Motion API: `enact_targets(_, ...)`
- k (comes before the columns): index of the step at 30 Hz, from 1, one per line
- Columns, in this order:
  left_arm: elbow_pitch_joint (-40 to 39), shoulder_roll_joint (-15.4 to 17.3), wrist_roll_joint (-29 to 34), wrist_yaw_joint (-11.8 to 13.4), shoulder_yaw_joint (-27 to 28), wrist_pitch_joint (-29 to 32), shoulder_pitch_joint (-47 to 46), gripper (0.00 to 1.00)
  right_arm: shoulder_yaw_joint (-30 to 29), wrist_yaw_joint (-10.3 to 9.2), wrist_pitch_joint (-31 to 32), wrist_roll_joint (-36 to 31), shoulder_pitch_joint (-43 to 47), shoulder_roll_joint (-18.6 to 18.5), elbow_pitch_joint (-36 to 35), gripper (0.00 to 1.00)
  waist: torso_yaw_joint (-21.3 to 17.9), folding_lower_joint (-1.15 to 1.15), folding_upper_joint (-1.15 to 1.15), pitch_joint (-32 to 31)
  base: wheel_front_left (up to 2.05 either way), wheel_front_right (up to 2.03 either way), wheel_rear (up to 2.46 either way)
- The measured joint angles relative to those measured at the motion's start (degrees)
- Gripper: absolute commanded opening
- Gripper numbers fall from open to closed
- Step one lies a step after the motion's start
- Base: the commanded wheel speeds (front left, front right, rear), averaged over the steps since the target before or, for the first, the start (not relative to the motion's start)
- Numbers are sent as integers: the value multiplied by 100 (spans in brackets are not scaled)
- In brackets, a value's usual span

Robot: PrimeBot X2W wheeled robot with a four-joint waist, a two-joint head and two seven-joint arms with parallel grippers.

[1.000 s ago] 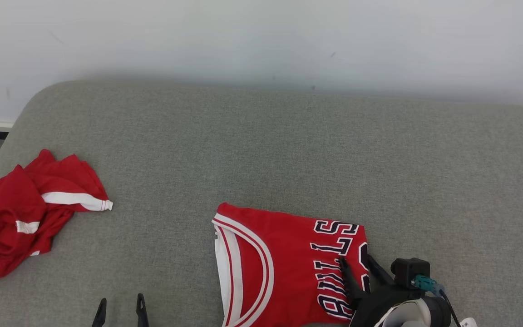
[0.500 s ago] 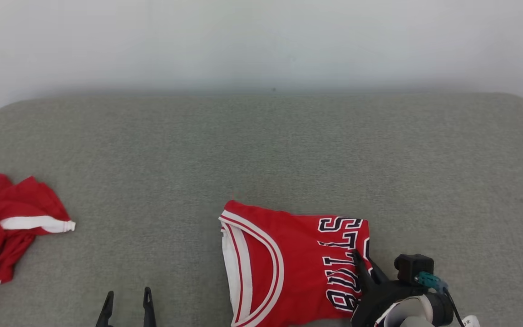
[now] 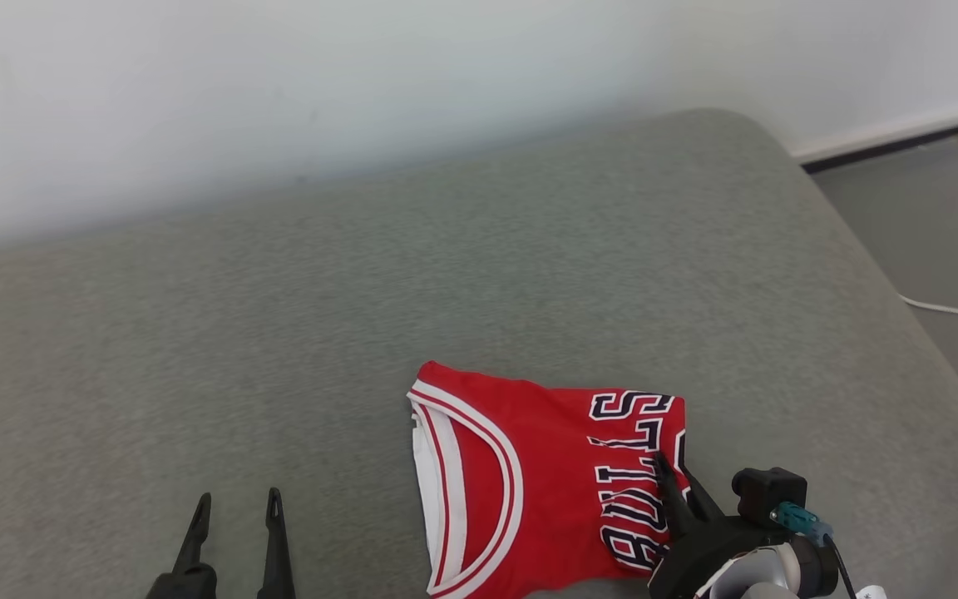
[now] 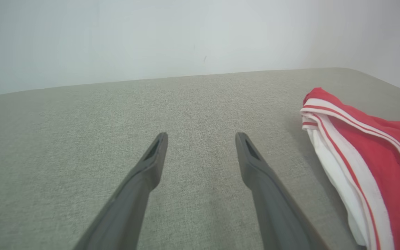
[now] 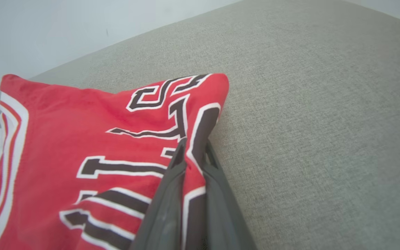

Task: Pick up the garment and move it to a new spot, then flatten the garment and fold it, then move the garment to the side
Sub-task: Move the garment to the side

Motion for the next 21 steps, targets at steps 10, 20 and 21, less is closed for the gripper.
enact_targets(10, -43, 0, 278, -158, -12, 0, -195, 100, 78, 0, 0, 198, 93, 1, -355, 0, -1079, 0, 0, 240, 0, 0, 0)
enact_targets(20, -219, -4, 446, -345, -2, 0, -330, 100, 38, 0, 0, 288, 110, -2, -632, 0, -1337, 0, 0, 689, 0, 0, 0)
enact_targets(21, -249, -3, 460, -349, -3, 0, -339, 100, 31, 0, 0, 290, 101, -1, -661, 0, -1336, 0, 0, 734, 0, 0, 0)
